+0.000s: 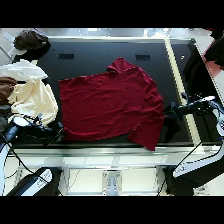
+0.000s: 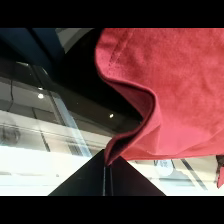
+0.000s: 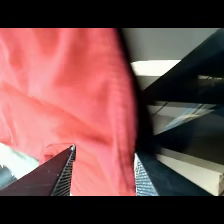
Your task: Fold the shirts.
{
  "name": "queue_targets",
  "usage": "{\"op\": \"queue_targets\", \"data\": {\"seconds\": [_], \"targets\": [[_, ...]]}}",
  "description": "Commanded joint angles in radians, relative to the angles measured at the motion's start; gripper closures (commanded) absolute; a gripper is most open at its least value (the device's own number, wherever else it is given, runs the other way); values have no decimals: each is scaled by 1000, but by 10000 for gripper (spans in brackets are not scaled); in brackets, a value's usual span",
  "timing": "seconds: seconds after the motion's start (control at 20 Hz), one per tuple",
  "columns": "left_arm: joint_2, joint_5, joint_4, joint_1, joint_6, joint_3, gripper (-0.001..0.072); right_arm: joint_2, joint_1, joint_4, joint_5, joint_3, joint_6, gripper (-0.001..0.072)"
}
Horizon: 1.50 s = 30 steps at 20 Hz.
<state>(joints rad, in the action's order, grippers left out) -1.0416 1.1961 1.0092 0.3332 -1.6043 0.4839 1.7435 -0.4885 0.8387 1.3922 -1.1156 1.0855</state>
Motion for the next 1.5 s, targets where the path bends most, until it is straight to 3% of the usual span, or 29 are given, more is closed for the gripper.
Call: {"op": "queue_targets", "data": {"seconds": [0.0, 0.05, 0.1, 0.3, 0.45, 0.6, 0.8, 0.95, 1.1, 1.25, 1.45], "targets": [[1, -11, 0, 1, 1, 1, 698, 10, 95, 49, -48, 1, -7, 373], [2, -13, -1, 1, 1, 2, 698, 10, 114, 26, -26, -2, -26, 657], [5, -18, 0, 1, 7, 8, 698, 8, 129, -24, 29, -11, -78, 699], [98, -38, -1, 1, 154, 196, 699, -117, 137, -239, 186, -85, -116, 700], [223, -101, 0, 1, 262, 469, 699, -351, 137, -259, 201, -179, -115, 701], [346, -239, 18, 1, 264, 710, 698, -618, 137, -190, 208, -327, -115, 701], [436, -51, 279, 1, 262, 995, 700, -921, 137, -146, 124, -571, -61, 699], [442, 15, 381, 1, 276, 1190, 701, -1083, 137, -131, -47, -710, -43, 700], [393, 27, 375, 1, 312, 1369, 702, -1132, 137, -69, -84, -816, 3, 700], [315, 95, 362, 1, 311, 1406, 701, -1100, 137, 67, -60, -819, 79, 700], [95, 328, 181, -17, 311, 1374, 701, -938, 137, 124, 77, -694, 93, 701]]}}
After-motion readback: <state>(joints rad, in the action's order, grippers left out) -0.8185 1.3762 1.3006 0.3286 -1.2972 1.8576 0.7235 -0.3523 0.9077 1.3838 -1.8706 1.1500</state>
